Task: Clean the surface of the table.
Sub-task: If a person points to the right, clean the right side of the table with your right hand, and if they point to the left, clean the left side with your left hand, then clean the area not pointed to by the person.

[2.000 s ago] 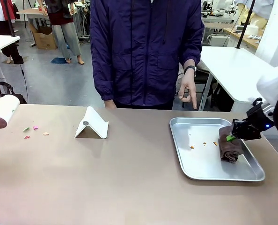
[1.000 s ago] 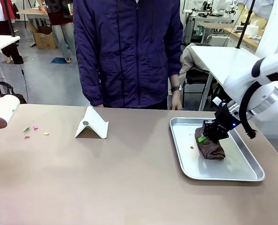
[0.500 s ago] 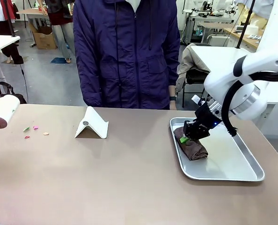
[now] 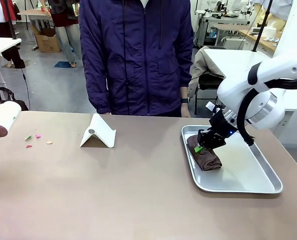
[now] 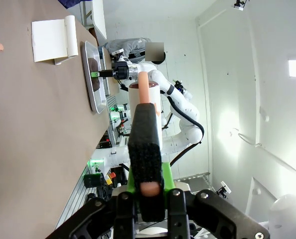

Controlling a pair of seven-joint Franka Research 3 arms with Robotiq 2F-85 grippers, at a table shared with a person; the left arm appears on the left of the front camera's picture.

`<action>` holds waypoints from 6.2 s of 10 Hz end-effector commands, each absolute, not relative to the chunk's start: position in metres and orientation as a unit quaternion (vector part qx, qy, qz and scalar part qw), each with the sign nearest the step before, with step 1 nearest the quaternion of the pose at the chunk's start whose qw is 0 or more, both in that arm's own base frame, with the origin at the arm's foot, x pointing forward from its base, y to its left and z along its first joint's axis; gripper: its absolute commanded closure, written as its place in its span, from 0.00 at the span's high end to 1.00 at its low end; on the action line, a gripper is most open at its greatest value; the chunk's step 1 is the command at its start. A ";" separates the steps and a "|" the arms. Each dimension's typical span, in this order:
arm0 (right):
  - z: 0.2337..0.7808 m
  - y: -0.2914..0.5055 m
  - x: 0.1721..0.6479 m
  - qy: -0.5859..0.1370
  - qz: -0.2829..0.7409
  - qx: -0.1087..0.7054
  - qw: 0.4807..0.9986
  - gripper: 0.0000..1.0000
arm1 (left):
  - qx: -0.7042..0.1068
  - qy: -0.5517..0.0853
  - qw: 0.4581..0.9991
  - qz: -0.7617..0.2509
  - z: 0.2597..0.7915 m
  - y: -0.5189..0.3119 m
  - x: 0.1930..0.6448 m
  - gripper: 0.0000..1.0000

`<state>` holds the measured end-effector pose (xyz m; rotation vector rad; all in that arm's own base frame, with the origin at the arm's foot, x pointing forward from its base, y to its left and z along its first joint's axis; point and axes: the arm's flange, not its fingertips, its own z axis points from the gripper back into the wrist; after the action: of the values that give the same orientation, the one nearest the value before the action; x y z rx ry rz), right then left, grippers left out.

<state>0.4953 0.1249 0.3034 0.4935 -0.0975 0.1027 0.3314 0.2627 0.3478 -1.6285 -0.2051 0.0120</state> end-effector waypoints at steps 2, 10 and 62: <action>0.298 0.105 0.501 -0.066 0.006 0.205 0.977 0.08 | -0.728 -0.099 0.678 -0.004 0.349 0.266 0.327 0.03; 0.312 -0.014 0.495 -0.105 -0.124 0.229 0.960 0.08 | -0.728 -0.099 0.678 -0.004 0.349 0.266 0.327 0.03; 0.401 -0.076 0.412 -0.063 -0.039 0.656 0.751 0.08 | -0.522 -0.122 0.817 0.210 0.299 0.338 0.413 0.22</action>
<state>0.4148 -0.0777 0.3973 1.4361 -0.1313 -0.0874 0.4103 0.3344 0.2918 -1.1177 -0.2784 0.4306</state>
